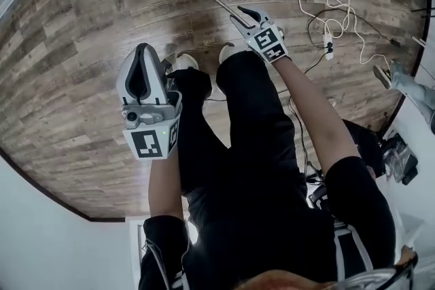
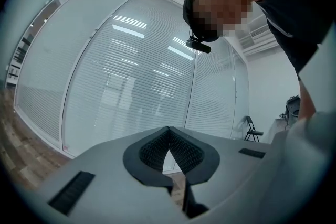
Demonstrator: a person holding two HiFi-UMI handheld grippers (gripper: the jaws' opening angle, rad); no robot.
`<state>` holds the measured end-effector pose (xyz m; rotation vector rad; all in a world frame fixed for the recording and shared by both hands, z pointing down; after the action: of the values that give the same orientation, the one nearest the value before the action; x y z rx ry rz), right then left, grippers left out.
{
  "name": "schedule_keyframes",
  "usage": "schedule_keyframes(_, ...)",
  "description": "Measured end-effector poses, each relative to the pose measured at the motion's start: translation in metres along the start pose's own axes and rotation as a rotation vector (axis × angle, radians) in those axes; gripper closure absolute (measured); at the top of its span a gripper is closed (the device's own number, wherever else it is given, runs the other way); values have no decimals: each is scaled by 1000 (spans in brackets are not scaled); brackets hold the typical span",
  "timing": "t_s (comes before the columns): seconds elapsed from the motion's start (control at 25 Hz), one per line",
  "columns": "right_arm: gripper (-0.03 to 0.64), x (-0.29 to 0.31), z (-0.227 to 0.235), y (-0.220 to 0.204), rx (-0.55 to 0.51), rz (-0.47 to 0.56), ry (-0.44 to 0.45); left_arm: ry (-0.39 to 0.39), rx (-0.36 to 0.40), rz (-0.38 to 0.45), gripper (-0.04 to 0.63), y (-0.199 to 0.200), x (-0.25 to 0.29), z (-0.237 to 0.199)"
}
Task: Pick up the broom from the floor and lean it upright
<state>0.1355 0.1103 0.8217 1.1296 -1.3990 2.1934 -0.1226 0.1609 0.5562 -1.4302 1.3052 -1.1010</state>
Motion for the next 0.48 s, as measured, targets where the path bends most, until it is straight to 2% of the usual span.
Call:
schedule_keyframes(0.2,485,73,18,-78,66,-145,105,-61,31,10,577,-35,29,-12)
schedule_keyframes(0.48,485,147,63,-161,39,-227,85,-80,26,43,577,-84,62,-28)
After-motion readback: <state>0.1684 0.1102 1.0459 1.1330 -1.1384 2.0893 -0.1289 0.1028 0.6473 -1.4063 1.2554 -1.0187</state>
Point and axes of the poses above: the fingertips, and each gripper's own axes: x forward along the fingers, z to its right, y out of its top, the point moved 6 cm from there along -x, backward along the fingers, and after that the axes turned 6 degrees about y, right-handed, at the moved point
